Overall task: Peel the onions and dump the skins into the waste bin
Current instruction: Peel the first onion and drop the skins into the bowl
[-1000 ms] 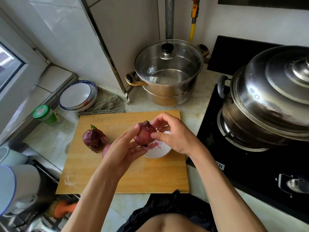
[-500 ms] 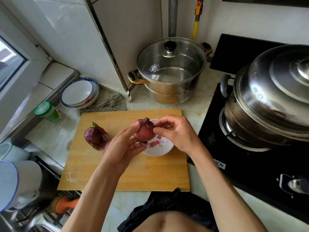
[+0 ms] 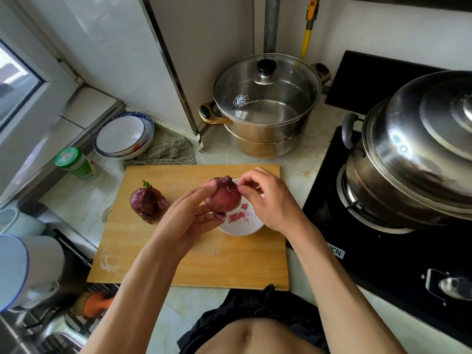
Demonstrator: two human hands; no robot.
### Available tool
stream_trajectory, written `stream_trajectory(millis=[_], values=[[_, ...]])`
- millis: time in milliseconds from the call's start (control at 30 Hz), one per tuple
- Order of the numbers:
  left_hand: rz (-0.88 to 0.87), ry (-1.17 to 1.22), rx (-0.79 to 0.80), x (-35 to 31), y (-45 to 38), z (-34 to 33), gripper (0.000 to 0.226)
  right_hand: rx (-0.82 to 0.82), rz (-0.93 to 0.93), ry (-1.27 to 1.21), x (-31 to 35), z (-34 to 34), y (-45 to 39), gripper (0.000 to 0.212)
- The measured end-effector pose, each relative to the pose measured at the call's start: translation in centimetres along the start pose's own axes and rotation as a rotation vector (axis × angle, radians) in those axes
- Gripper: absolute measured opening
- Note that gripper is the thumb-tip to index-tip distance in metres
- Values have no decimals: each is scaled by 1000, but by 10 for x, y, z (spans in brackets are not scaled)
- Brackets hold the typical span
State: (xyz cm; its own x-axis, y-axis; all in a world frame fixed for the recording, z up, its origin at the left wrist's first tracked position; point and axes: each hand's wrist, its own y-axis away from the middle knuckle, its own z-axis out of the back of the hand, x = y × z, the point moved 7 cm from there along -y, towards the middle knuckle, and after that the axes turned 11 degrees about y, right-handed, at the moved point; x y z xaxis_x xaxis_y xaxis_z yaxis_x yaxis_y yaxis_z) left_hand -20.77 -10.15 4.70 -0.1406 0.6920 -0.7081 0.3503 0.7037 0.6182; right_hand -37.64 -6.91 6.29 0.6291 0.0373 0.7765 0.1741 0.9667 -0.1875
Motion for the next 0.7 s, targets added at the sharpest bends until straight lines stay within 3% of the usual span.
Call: stream_trajectory(millis=[267, 400, 533, 700], values=[[3, 38, -17, 4, 0, 2, 51, 68, -3, 48, 3, -7, 3, 16], [-12, 99, -41, 5, -1, 6, 52, 35, -36, 13, 1, 0, 3, 9], [-82, 184, -39, 2, -2, 5, 39, -3, -102, -110, -2, 5, 5, 6], [-167, 178, 16, 0, 0, -3, 45, 81, -221, -128, -4, -8, 6, 26]])
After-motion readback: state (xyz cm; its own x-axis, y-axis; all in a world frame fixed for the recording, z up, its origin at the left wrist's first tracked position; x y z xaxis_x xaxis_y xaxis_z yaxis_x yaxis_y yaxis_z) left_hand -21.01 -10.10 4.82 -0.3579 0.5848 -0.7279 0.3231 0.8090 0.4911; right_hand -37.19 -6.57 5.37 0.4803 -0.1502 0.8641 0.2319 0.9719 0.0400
